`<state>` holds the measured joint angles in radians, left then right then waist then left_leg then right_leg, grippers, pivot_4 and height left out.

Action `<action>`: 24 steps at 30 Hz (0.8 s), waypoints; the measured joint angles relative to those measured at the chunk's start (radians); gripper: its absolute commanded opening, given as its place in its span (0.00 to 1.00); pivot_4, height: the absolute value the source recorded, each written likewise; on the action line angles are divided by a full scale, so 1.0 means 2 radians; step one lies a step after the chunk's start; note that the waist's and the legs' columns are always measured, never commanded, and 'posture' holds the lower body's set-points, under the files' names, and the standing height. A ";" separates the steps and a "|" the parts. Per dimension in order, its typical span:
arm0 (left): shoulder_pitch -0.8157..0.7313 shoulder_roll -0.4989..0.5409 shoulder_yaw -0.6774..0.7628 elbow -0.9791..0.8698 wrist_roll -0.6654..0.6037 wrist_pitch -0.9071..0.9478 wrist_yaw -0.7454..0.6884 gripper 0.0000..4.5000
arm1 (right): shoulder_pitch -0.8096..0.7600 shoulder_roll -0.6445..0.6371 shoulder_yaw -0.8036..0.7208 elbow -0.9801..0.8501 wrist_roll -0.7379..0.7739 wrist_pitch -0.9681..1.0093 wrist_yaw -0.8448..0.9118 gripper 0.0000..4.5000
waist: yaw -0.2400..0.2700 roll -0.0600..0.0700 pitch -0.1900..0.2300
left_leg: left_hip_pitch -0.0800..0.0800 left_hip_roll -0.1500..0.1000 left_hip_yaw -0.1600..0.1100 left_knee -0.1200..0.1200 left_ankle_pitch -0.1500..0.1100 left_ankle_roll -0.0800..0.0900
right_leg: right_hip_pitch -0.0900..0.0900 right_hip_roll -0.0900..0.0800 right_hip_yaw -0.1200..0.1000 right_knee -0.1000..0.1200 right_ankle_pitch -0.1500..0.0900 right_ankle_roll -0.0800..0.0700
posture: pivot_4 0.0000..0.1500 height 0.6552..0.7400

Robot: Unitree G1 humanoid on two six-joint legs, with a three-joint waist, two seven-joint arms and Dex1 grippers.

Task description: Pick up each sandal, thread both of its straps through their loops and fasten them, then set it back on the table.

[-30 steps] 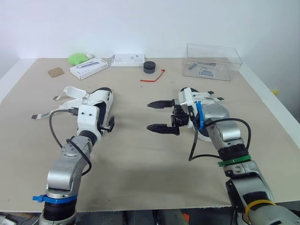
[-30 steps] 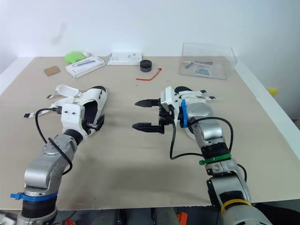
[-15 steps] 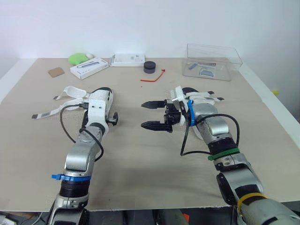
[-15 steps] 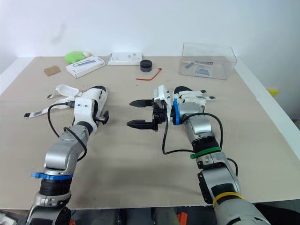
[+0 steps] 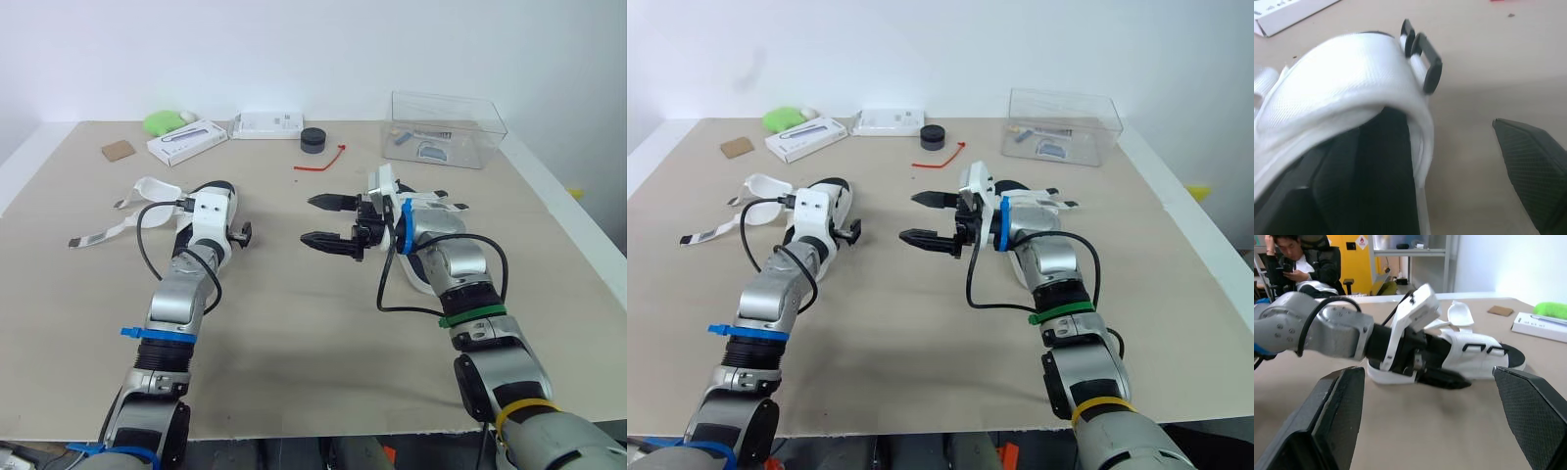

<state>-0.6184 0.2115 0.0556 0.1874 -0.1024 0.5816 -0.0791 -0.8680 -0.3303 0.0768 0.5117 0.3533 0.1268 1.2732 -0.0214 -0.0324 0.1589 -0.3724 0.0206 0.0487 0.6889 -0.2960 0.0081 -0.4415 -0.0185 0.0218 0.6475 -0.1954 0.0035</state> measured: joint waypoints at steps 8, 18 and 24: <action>-0.015 0.009 0.012 0.036 -0.006 -0.019 -0.019 0.03 | 0.000 0.000 0.000 0.000 -0.007 -0.009 -0.003 1.00 | 0.000 0.000 0.000 | 0.000 0.000 0.000 0.000 0.000 0.000 | 0.000 0.000 0.000 0.000 0.000 0.000 | 1.00 1.00; 0.099 0.122 -0.070 -0.109 0.008 -0.062 -0.166 0.03 | -0.001 0.000 0.000 0.006 -0.010 -0.010 -0.003 1.00 | -0.003 0.000 0.000 | 0.000 0.001 0.000 -0.002 0.000 -0.001 | -0.001 0.000 0.000 0.000 -0.001 -0.001 | 1.00 1.00; 0.185 0.225 -0.096 -0.196 0.000 -0.175 -0.316 0.03 | 0.000 -0.001 0.000 0.014 -0.014 -0.011 0.005 1.00 | -0.001 0.000 0.000 | 0.000 0.001 0.000 -0.002 0.000 -0.001 | -0.001 -0.001 -0.001 -0.001 -0.001 -0.002 | 1.00 1.00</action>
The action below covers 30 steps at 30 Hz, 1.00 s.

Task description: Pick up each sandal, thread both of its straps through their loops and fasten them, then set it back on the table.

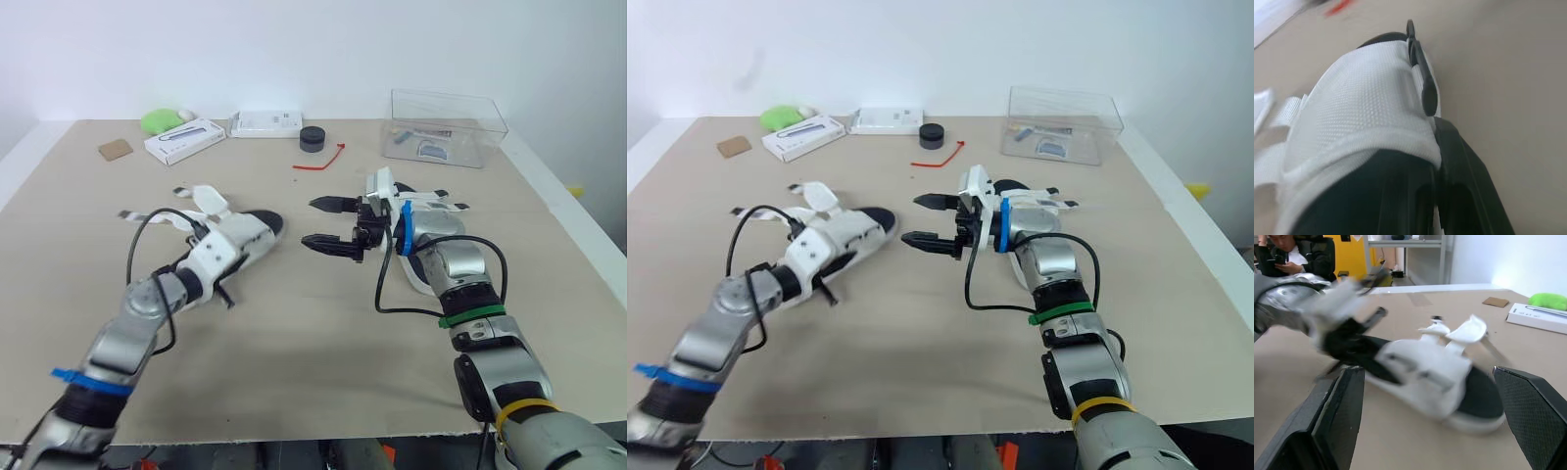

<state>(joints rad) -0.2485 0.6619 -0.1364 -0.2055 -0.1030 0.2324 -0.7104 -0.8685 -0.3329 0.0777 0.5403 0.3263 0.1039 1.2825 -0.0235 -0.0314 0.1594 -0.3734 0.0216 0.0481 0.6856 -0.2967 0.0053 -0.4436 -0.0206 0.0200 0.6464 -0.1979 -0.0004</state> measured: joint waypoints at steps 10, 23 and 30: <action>0.023 0.020 -0.027 -0.021 -0.038 -0.101 -0.153 0.03 | 0.000 0.002 0.000 0.005 -0.009 -0.006 0.003 1.00 | 0.001 0.000 0.000 | 0.000 0.000 0.000 0.000 0.000 0.001 | 0.000 0.001 0.000 0.000 0.000 0.001 | 1.00 1.00; 0.012 0.034 -0.031 0.023 -0.049 -0.179 -0.242 0.03 | 0.019 -0.009 0.001 -0.011 -0.006 0.016 0.028 1.00 | 0.001 0.000 0.000 | 0.000 0.000 0.001 0.001 0.000 0.001 | 0.000 0.002 -0.001 0.000 -0.001 0.001 | 1.00 1.00; 0.007 0.032 -0.031 0.034 -0.046 -0.190 -0.237 0.03 | 0.068 -0.057 0.024 -0.112 0.017 0.059 0.105 1.00 | 0.001 0.000 0.000 | 0.000 0.000 0.001 0.001 0.000 0.002 | 0.000 0.002 -0.001 0.000 -0.001 0.001 | 1.00 1.00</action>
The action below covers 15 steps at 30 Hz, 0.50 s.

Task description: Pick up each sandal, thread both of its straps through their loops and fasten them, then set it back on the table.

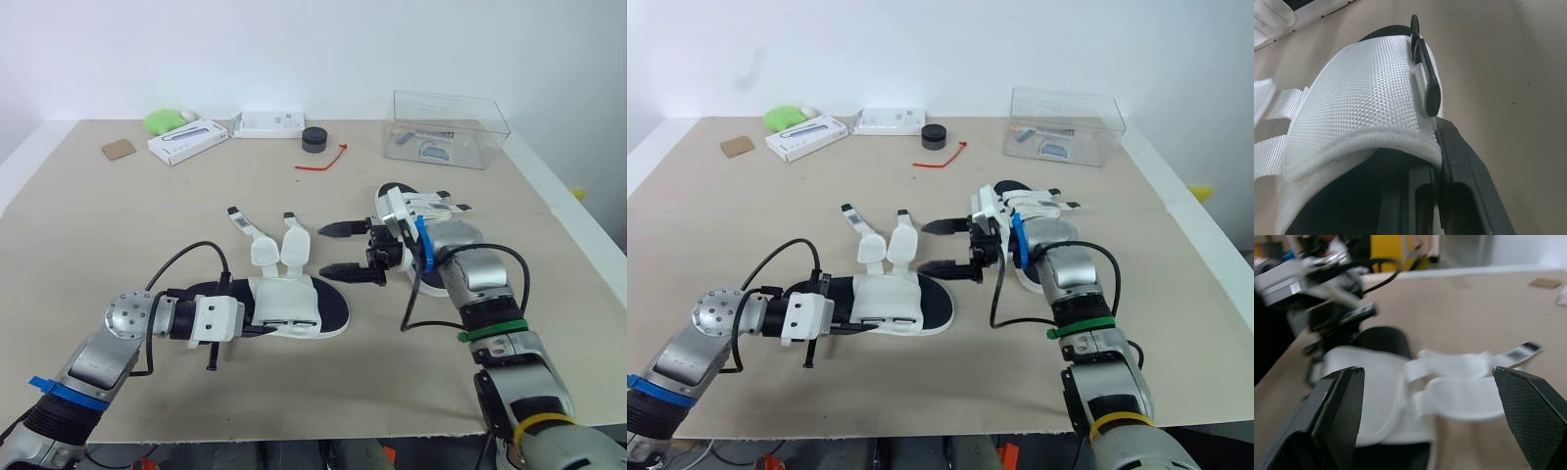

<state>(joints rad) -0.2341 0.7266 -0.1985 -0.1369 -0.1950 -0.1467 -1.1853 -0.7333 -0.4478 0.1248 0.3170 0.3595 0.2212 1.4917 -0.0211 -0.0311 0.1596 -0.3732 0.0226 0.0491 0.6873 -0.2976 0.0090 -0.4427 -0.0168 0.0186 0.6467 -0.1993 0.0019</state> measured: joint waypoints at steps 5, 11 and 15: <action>0.001 -0.001 0.000 0.000 0.000 0.004 0.003 0.03 | 0.022 -0.005 0.018 -0.031 -0.003 -0.047 0.018 1.00 | 0.000 0.000 0.000 | 0.000 0.000 0.000 0.001 0.000 0.000 | 0.000 0.002 0.000 0.000 0.000 0.000 | 1.00 1.00; 0.001 -0.002 0.000 -0.013 -0.002 0.035 0.011 0.03 | 0.022 -0.006 0.018 -0.031 -0.006 -0.063 0.017 1.00 | 0.000 0.000 0.000 | 0.000 0.000 0.000 0.001 0.000 0.000 | 0.000 0.002 0.000 0.000 0.000 0.000 | 1.00 1.00; 0.000 -0.001 0.000 -0.035 -0.014 0.090 0.012 0.32 | 0.024 -0.011 0.018 -0.031 -0.005 -0.062 0.016 1.00 | 0.000 0.000 0.000 | 0.000 0.000 0.000 0.001 0.000 0.000 | 0.000 0.002 0.000 0.000 0.000 0.000 | 1.00 1.00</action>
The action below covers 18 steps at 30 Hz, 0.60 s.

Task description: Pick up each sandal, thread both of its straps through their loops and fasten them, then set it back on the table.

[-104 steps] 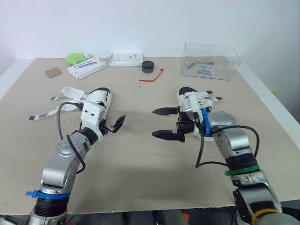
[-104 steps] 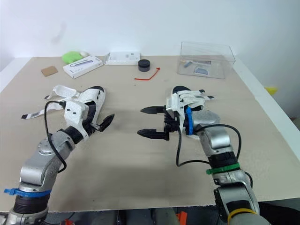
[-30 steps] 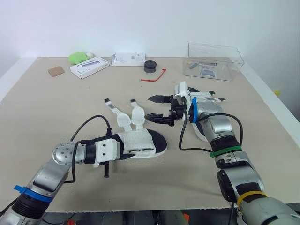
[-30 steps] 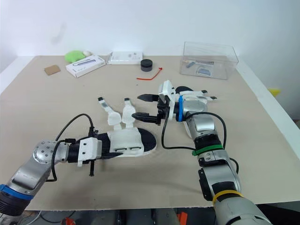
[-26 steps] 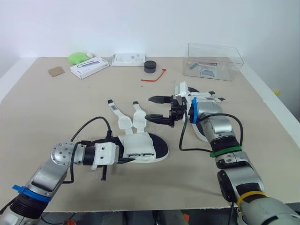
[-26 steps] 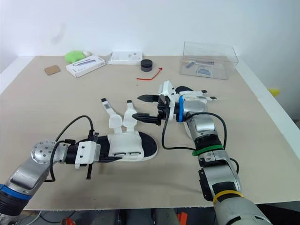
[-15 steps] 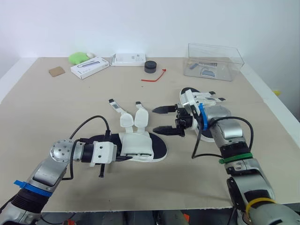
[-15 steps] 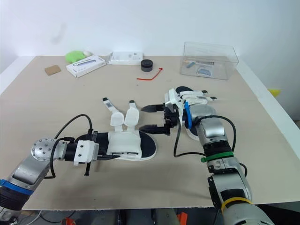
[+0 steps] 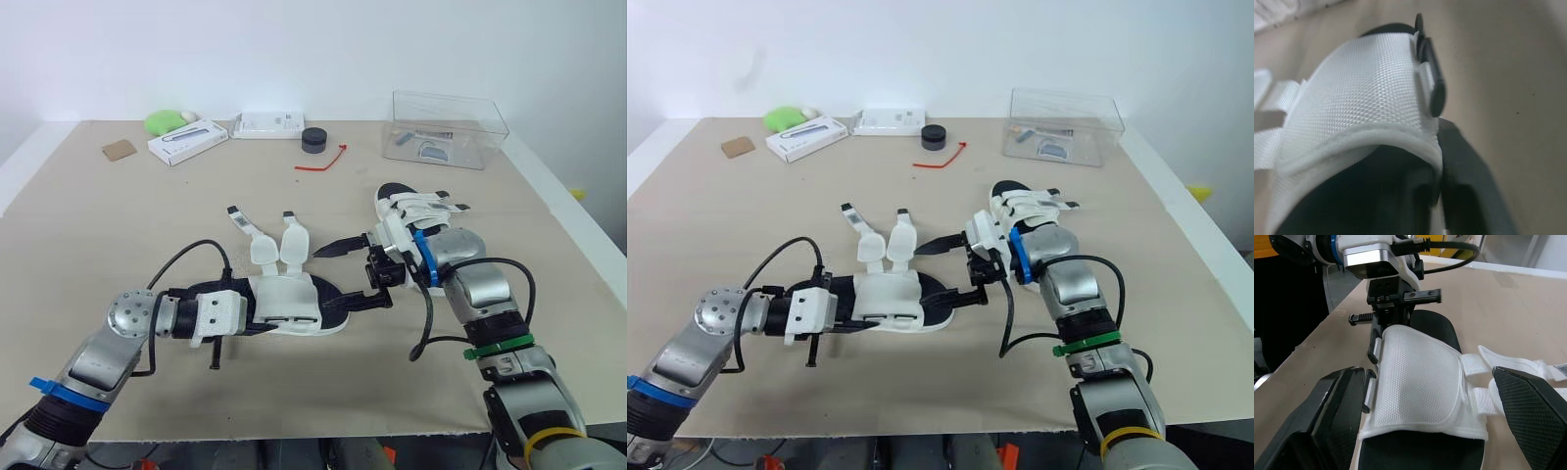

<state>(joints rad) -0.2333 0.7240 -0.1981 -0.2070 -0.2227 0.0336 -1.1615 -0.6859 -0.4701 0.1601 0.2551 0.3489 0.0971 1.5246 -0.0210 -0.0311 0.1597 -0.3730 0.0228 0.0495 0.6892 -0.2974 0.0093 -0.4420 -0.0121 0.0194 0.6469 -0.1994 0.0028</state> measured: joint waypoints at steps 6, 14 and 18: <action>0.004 0.006 0.007 -0.044 -0.030 0.060 0.000 0.90 | 0.018 -0.017 -0.001 -0.032 0.006 0.047 -0.024 1.00 | 0.000 0.000 0.000 | 0.000 0.000 0.000 0.000 0.000 0.000 | 0.000 0.000 0.000 0.000 0.000 0.000 | 1.00 1.00; 0.019 0.061 0.059 -0.110 -0.121 0.181 -0.009 1.00 | 0.047 -0.035 -0.002 -0.057 0.000 0.071 -0.070 0.49 | 0.000 0.000 0.000 | 0.000 0.001 0.000 0.000 0.000 0.000 | 0.000 0.003 0.002 0.000 -0.001 0.001 | 1.00 1.00; 0.043 0.085 0.062 -0.119 -0.128 0.195 -0.019 1.00 | 0.041 -0.028 -0.001 -0.036 -0.026 0.040 -0.095 0.06 | -0.001 0.000 0.000 | 0.001 0.002 0.000 0.000 0.000 0.000 | 0.000 0.004 0.003 0.000 -0.001 0.000 | 1.00 1.00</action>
<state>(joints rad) -0.1480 0.8939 -0.0736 -0.4443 -0.4786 0.4226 -1.1998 -0.6044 -0.5264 0.1580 0.1825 0.2975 0.1770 1.3355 -0.0233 -0.0313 0.1600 -0.3718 0.0262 0.0502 0.6889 -0.2977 0.0098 -0.4422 -0.0036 0.0253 0.6470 -0.2012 0.0034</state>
